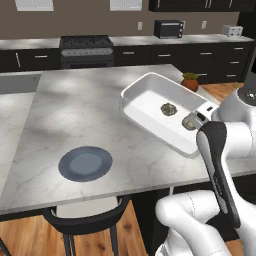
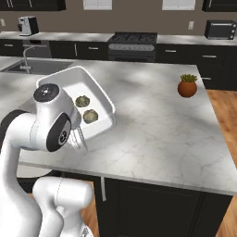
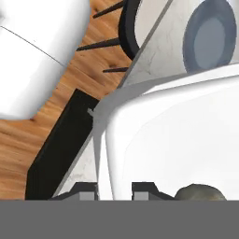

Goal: Place two dumplings into each of the tupperware containers and then place the containers in the fridge.

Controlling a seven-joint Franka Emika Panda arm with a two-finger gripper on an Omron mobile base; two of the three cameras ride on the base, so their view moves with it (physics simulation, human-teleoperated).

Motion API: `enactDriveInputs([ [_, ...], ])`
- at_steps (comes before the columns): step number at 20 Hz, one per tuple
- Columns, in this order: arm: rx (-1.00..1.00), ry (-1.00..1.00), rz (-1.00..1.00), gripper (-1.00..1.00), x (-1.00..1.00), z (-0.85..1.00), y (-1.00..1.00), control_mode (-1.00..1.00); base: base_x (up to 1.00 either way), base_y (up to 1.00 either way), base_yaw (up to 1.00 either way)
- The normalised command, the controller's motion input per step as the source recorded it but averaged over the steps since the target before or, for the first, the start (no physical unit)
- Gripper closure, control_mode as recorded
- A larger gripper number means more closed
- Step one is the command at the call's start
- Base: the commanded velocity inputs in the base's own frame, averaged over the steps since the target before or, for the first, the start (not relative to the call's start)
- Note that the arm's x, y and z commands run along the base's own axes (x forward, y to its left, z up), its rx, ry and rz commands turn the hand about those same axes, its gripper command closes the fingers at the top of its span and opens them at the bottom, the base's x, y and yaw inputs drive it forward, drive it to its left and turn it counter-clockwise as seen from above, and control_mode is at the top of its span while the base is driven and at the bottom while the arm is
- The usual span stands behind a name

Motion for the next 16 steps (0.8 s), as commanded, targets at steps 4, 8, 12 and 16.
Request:
enactDriveInputs([
  [4,-0.32,0.19,0.00,1.00,-0.16,0.03,0.66,-1.00,0.00,0.00,0.00],
  [8,-0.12,0.20,-0.13,1.00,-0.05,0.00,0.07,-1.00,0.00,0.00,0.00],
  [12,0.00,0.07,-0.19,1.00,0.00,0.00,0.00,-1.00,0.00,0.00,0.00],
  [16,0.00,0.02,-0.09,1.00,0.00,0.00,-0.01,1.00,0.00,-0.11,-0.13],
])
